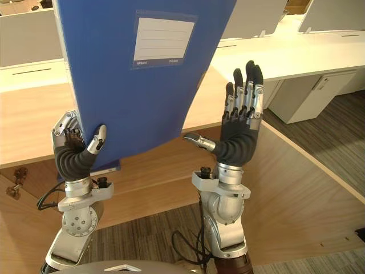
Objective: Walk over to the cabinet, pick up the folder, carry it to the office cabinet, place the folder inside the office cabinet, then close the office cabinet door
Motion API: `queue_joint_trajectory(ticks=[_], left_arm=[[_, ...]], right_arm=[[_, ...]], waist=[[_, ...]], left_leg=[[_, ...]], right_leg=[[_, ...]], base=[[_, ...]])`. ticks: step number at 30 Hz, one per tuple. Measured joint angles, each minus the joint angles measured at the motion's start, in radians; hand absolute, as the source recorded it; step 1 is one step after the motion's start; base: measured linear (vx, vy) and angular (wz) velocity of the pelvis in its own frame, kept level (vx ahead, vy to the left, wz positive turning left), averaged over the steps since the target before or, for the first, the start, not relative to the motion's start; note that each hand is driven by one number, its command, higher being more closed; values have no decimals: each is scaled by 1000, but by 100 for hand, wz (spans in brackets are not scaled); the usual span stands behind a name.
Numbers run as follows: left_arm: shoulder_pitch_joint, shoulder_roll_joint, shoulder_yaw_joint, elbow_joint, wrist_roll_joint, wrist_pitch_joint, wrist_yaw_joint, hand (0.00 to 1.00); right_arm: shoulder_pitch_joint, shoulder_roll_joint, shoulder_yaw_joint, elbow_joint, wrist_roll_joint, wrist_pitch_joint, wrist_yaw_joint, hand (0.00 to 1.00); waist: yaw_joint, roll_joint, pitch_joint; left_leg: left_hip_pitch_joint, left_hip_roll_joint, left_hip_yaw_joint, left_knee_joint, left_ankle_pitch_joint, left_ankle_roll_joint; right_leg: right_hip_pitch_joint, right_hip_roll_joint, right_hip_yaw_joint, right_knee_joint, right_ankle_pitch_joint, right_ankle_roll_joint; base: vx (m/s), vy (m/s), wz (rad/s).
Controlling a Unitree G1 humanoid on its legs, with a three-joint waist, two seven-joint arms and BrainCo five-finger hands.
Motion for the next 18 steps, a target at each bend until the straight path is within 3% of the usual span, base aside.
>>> queue_joint_trajectory(ticks=[8,18], left_arm=[[-2,4,-14,25,-116,-27,-70,100],[-2,9,-12,39,-205,-30,-145,100]], right_arm=[[-22,-49,-1,94,115,15,79,0],[-64,-49,-14,195,198,24,148,0]], waist=[[21,0,-1],[24,-15,-12]], left_leg=[[-9,1,-21,-1,13,2],[-33,1,-49,-1,34,4]], right_leg=[[-1,-1,-15,1,1,0],[-9,-2,-40,-1,8,0]], base=[[-11,-6,7],[-22,-8,8]])
